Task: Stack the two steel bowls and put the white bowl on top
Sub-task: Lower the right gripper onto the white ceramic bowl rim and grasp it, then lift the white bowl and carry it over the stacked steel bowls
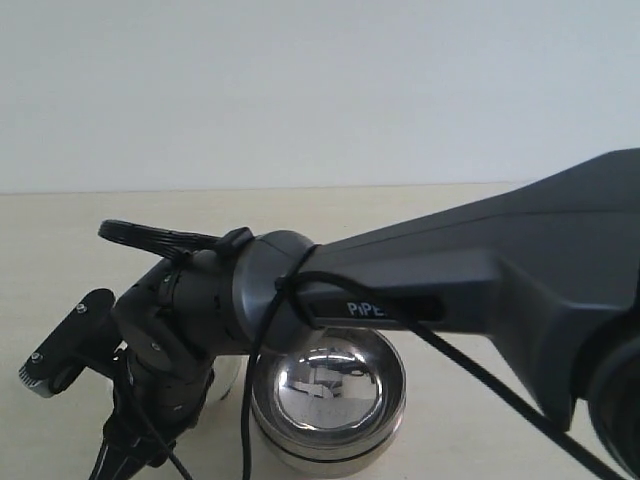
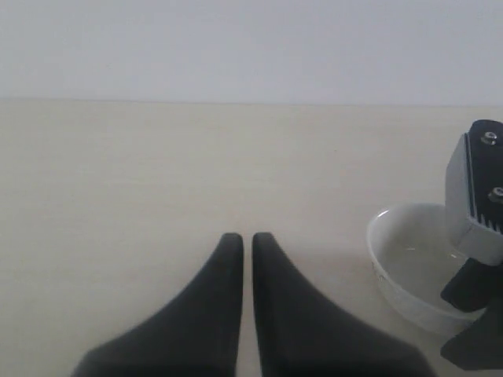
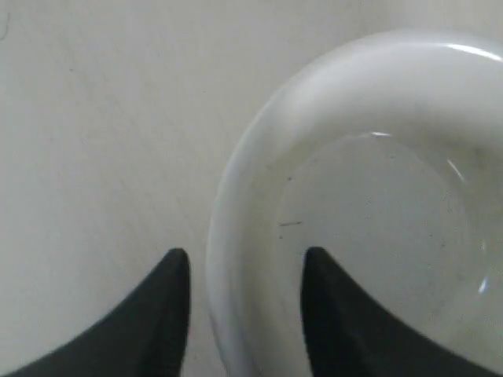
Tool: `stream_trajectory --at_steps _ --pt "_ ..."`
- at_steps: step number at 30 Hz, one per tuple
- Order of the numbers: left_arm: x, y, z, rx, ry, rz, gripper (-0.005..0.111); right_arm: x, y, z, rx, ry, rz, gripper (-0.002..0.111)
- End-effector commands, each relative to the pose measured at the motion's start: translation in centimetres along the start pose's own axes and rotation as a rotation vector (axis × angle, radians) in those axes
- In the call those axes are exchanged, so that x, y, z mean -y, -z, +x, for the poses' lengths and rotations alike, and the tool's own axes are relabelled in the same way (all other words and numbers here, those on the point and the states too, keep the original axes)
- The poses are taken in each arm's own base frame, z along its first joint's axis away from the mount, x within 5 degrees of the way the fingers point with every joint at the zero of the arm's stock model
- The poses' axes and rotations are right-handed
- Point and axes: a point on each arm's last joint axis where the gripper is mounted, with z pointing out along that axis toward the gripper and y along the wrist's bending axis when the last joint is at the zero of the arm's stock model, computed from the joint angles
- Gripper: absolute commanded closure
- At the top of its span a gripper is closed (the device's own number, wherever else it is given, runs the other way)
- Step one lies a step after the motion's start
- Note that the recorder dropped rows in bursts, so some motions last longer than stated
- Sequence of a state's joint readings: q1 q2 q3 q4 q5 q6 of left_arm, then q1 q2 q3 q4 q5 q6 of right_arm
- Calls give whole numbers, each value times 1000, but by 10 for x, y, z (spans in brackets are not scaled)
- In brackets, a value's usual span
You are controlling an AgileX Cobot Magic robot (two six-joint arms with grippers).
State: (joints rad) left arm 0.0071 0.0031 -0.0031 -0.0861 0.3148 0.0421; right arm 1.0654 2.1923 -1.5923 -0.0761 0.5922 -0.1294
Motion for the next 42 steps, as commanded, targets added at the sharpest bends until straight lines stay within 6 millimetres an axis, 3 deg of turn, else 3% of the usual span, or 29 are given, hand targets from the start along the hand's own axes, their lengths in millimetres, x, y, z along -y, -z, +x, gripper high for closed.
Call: stream_trajectory --at_steps 1,2,10,17,26,28,34,39,42 --pt "0 0 0 7 4 5 103 1 1 -5 32 36 18 100" --pt "0 0 0 7 4 5 103 1 2 -5 39 42 19 109" --pt "0 0 0 7 4 5 103 5 19 -22 97 88 36 108" --pt "0 0 0 7 4 5 103 10 53 -38 125 99 62 108" --pt "0 0 0 7 4 5 103 20 102 -32 26 93 129 108" --pt "0 0 0 7 4 5 103 20 117 -25 -48 66 127 108" --pt "0 0 0 7 4 5 103 23 137 2 -123 7 191 108" --pt "0 0 0 7 4 5 103 16 143 37 -130 -7 178 108" --pt "0 0 0 7 4 5 103 10 133 58 -159 -13 157 108"
